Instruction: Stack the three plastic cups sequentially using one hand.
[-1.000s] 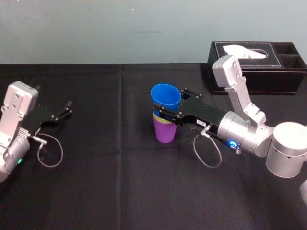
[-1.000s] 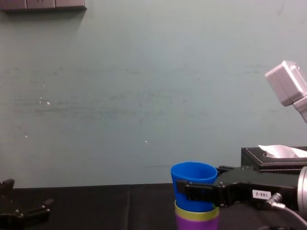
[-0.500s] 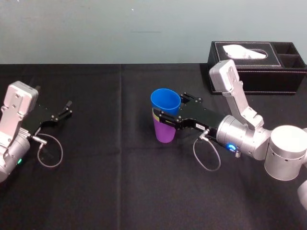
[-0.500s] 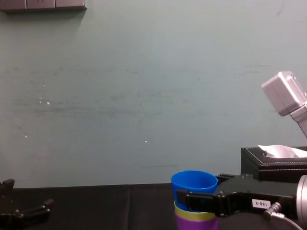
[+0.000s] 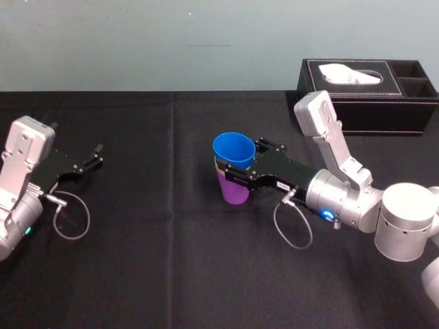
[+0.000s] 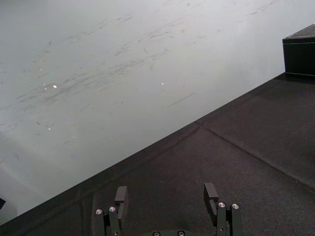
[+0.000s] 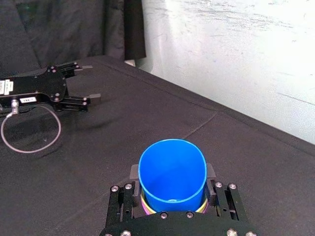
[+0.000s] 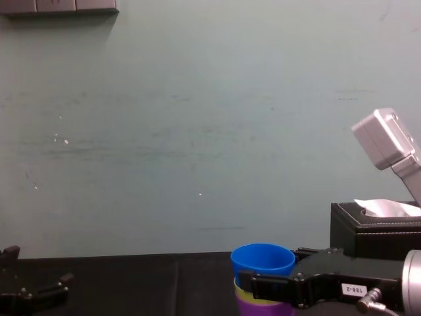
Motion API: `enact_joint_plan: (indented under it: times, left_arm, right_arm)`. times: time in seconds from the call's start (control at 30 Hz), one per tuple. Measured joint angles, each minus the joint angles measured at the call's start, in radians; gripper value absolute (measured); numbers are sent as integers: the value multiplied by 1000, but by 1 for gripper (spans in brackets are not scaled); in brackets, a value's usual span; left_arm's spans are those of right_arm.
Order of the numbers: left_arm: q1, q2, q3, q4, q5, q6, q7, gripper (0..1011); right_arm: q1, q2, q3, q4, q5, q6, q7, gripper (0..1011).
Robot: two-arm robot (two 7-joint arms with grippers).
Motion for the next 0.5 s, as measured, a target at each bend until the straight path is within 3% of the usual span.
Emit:
enact_joint_plan:
  times: [0.23,0.5]
  left_arm:
    - [0,0,0,0,0,0,0,1011]
    - [0,0,0,0,0,0,0,1011]
  right_arm:
    - [0,0,0,0,0,0,0,735]
    - [1,1,0,0,1,0,1,934]
